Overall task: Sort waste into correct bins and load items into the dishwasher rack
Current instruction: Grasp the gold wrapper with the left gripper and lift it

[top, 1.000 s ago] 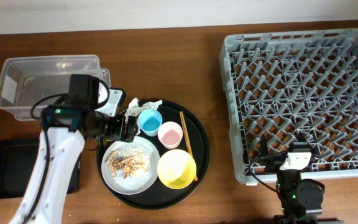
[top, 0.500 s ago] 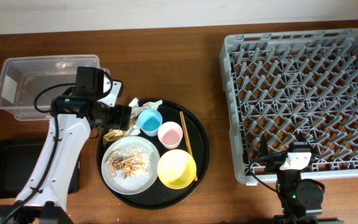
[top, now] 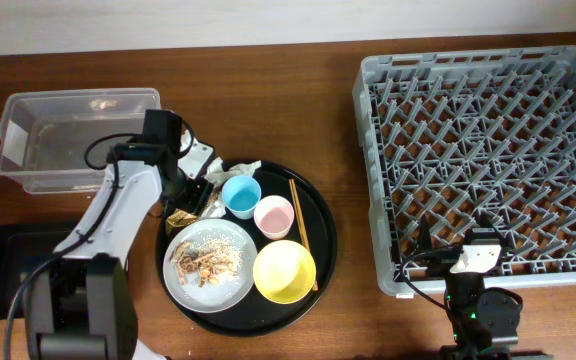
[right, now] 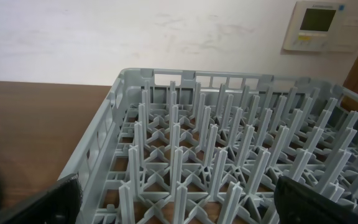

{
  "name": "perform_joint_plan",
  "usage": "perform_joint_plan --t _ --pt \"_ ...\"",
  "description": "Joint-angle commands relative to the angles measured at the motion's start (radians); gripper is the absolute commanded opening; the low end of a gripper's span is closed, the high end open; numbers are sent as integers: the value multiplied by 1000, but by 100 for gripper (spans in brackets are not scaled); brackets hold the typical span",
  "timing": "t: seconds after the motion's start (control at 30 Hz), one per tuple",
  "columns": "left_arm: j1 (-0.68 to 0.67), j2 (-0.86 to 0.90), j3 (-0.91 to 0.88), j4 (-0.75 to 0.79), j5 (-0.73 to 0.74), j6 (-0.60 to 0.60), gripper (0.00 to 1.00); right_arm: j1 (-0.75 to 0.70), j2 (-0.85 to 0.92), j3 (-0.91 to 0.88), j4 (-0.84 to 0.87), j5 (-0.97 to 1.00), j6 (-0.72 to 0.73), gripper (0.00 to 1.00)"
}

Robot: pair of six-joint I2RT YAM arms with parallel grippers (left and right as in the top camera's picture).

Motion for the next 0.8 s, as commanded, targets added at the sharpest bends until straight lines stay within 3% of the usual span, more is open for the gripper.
perform_joint_plan --t 0.0,0.77 --pt "-2 16 -7 15 -23 69 68 -5 -6 -6 -6 2 1 99" --pt "-2 76 -8 38 31 76 63 -5 -6 -6 -6 2 1 99"
